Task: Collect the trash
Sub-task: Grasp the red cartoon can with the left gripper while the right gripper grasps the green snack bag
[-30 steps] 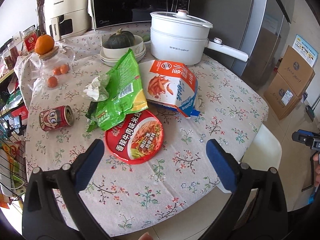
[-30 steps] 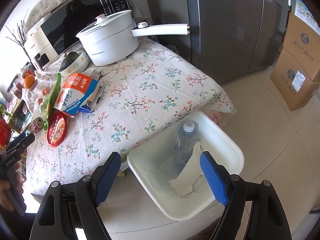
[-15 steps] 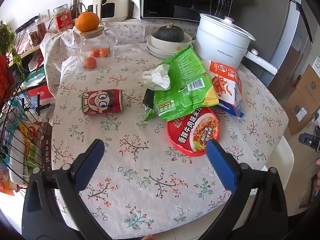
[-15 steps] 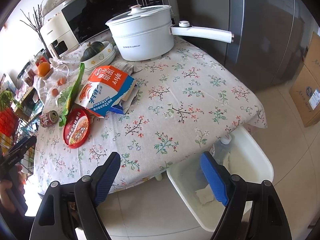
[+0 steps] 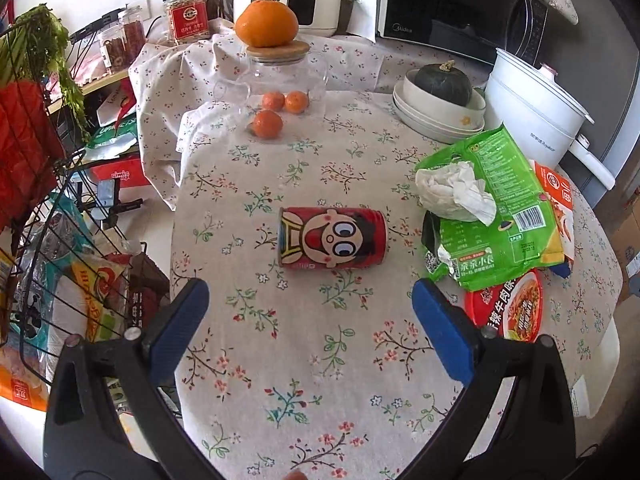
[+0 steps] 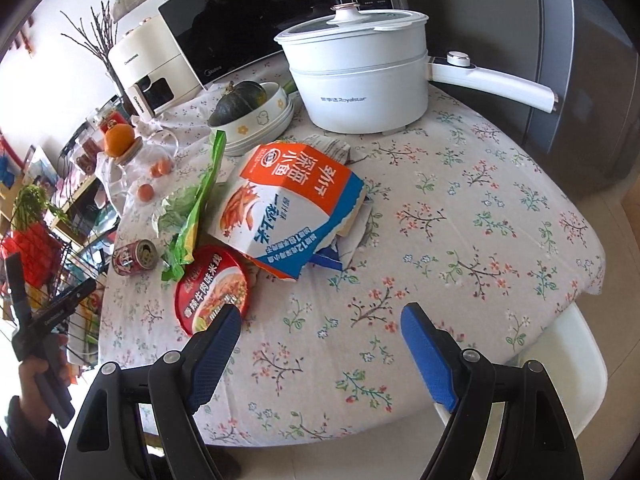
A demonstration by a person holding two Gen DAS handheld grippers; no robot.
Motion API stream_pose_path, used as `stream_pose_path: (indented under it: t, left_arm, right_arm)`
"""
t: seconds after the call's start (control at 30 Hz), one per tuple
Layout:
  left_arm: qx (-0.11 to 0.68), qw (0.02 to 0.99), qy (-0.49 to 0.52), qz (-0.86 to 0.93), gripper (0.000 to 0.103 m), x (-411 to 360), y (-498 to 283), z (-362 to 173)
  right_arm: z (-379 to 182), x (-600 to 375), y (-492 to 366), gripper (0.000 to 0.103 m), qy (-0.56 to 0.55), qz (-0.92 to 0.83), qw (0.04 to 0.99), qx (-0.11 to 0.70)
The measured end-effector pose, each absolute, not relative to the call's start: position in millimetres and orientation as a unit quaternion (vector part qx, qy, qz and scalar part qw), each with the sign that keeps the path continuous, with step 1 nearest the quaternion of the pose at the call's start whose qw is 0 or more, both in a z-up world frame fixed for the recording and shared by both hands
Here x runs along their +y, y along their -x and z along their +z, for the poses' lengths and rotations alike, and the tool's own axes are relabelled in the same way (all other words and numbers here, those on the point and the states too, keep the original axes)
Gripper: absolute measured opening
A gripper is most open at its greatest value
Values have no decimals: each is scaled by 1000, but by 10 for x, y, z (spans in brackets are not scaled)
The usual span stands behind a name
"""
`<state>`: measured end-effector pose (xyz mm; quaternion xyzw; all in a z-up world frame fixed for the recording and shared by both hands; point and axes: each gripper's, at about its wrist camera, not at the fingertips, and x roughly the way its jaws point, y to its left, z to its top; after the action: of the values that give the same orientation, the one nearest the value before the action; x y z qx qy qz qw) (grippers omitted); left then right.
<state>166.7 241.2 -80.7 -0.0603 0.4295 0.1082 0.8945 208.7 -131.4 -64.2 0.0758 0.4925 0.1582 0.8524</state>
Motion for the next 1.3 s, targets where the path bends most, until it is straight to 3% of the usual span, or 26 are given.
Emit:
stream_pose_path:
  t: [0.37,0.6,0.67,0.77,0.8,0.83,1.0,1.3]
  left_arm:
    - [447,887,66,91,101,2365,-2107,-1142]
    - [452,882,76,111,101,2434,-2258,-1275]
    - [450,882,82,115,101,2458,-2279,-1299]
    - [446,883,92,113,99,2500,-2295,-1311]
    - [445,884,95,110,96,2501,-2292,-1308]
    - [444,884,98,105,88,2502,-2289,-1301]
    - [441,886,97,105,88,2456,-2244,-1235]
    - [417,898,106,96,88,2344,-2018,-901]
  right_arm:
    - [-797,-512,-2546,83,-82,245,847,465]
    - [-966,-181,-2749,74,-94,274,838,463]
    - [-1022,-110,-2791,67,-94,282,834,464]
    - [-1087,-29,-2813,42,-87,300,826,468]
    - [-1102,-18,-2812,24,-84,306,825,469]
    - [-1112,-18,-2810,13,-83,309,823,469]
    - [-956,-104,-2707,5,-97,327,829,444]
    - [-491,-386,-2361,3,-75,323,855,399]
